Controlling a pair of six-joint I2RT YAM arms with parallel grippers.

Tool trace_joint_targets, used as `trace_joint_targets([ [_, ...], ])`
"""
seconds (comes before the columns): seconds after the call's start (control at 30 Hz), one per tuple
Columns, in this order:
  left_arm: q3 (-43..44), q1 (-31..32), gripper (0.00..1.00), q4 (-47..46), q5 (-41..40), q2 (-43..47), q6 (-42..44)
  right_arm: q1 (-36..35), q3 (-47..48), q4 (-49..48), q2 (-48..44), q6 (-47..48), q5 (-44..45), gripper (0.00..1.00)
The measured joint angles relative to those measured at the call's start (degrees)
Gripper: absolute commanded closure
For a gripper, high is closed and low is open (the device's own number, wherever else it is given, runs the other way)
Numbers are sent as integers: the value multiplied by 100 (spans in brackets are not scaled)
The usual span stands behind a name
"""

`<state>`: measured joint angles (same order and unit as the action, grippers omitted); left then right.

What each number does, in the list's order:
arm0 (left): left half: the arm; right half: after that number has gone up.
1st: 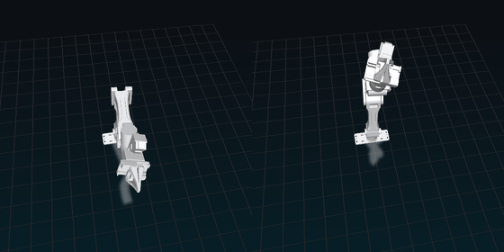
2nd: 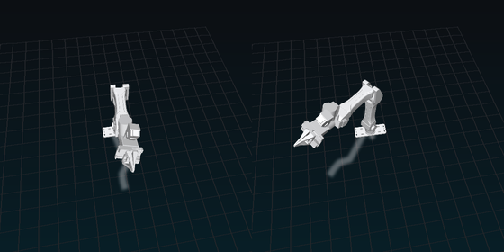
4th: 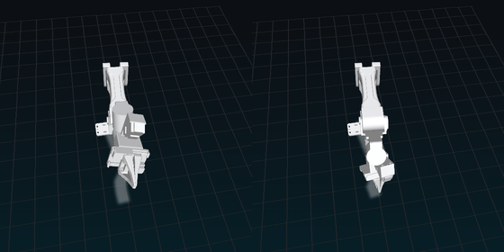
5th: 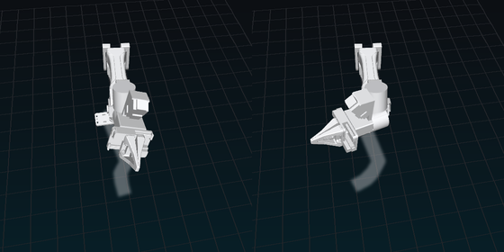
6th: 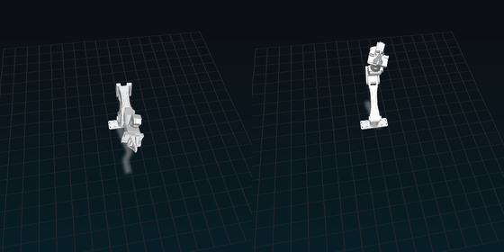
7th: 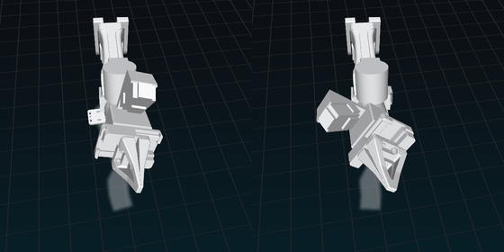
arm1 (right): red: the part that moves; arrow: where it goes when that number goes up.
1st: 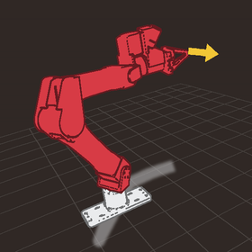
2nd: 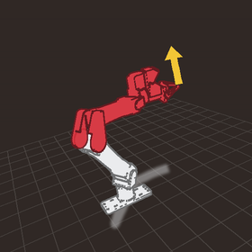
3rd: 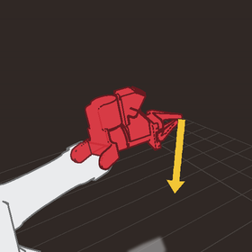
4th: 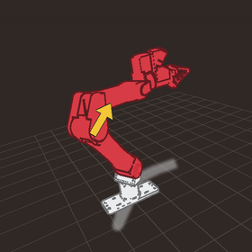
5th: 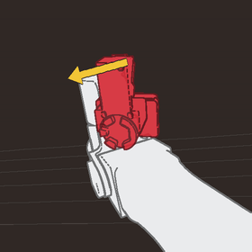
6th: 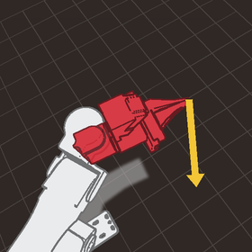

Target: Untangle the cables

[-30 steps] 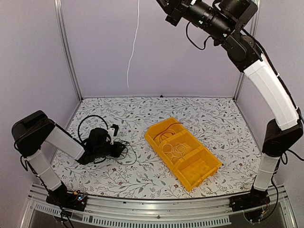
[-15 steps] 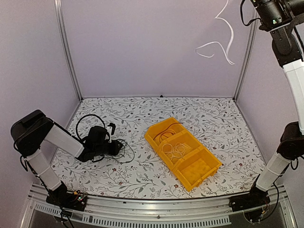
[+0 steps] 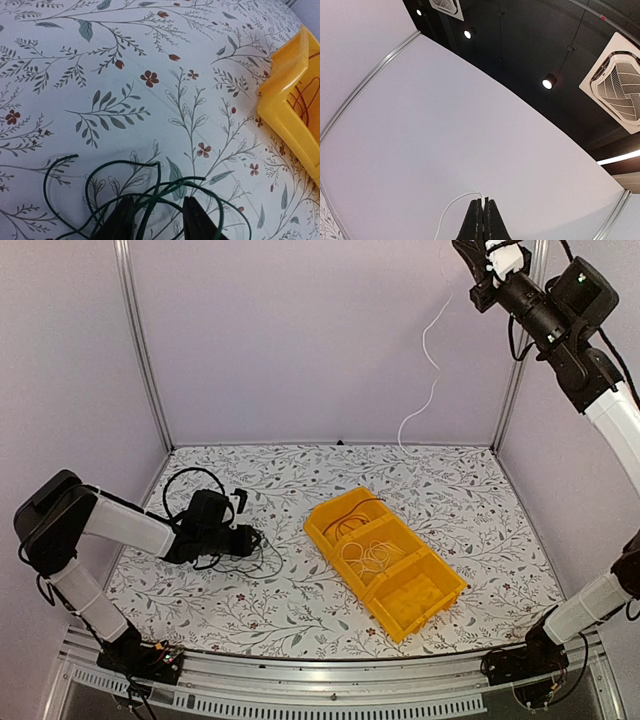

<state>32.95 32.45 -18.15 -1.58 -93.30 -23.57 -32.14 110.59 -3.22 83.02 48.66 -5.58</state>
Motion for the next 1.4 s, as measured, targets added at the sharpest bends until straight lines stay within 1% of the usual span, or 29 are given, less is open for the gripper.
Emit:
trace_joint_targets([
  [0.23,273,-2,67,313,170,98,-33,107,-494,168,-219,-94,24,100],
  [0.87,356,-2,67,557,221,90,-160,107,-610,584,-236,-398,-398,100],
  [1.13,566,-4,67,645,251,-127,-155,107,-833,758,-393,-393,-428,100],
  [1.4,763,-13,67,673,262,-332,-153,107,-855,800,-494,-404,-555,100],
])
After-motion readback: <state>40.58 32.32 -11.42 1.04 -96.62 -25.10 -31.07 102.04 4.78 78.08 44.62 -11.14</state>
